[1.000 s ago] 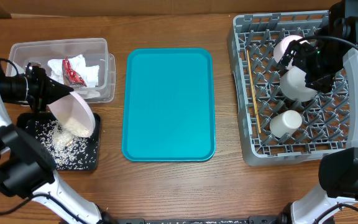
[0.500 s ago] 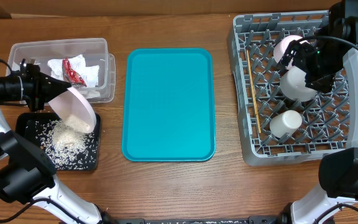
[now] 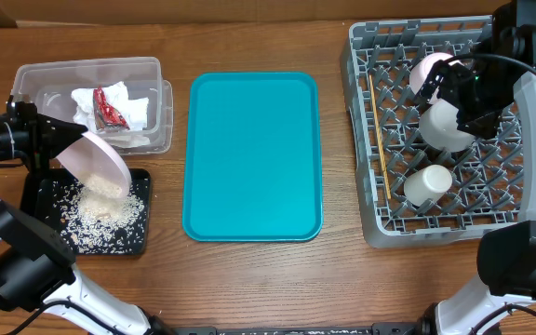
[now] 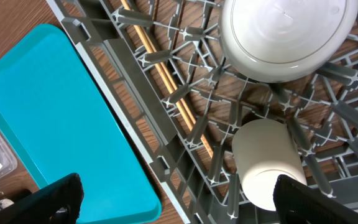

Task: Sort waste into correct bins and load items into the dishwasher
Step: 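Tilt the white plate steeply over the black tray to pour rice, then hold the plate tilted over the black tray, shaking rice off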

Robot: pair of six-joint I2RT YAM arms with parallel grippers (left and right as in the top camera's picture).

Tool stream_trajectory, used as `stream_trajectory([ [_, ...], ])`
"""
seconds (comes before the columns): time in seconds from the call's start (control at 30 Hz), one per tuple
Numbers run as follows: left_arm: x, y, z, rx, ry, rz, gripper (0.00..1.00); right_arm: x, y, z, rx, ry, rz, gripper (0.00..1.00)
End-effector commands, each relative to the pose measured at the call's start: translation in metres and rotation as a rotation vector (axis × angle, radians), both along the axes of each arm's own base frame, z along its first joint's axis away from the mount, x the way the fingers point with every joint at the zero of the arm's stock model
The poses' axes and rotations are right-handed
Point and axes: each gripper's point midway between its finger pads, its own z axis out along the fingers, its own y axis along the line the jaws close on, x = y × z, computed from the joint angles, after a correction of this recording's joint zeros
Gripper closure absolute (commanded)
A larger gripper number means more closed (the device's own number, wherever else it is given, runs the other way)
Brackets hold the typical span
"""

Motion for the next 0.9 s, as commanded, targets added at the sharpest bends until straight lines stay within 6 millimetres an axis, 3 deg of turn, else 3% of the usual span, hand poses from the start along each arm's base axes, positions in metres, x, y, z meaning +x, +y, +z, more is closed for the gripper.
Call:
stream_trajectory([
  [0.0,0.003,-0.005,0.018,-0.036,-0.087,0.003,0.96,0.002,-0.002,0.013,0.0,-0.042,-0.008,0.0],
  [0.3,0.001,0.007,0.018,-0.041,-0.111,0.03,0.96,0.002,-0.002,0.013,0.0,-0.042,-0.008,0.0],
  [0.67,-0.016,0.04,0.013,-0.064,-0.091,0.138,0.96,0.002,-0.002,0.013,0.0,-0.042,-0.008,0.0],
  [0.87,-0.012,0.046,0.023,-0.107,-0.158,0.17,0.96,0.002,-0.002,0.013,0.0,-0.042,-0.008,0.0],
])
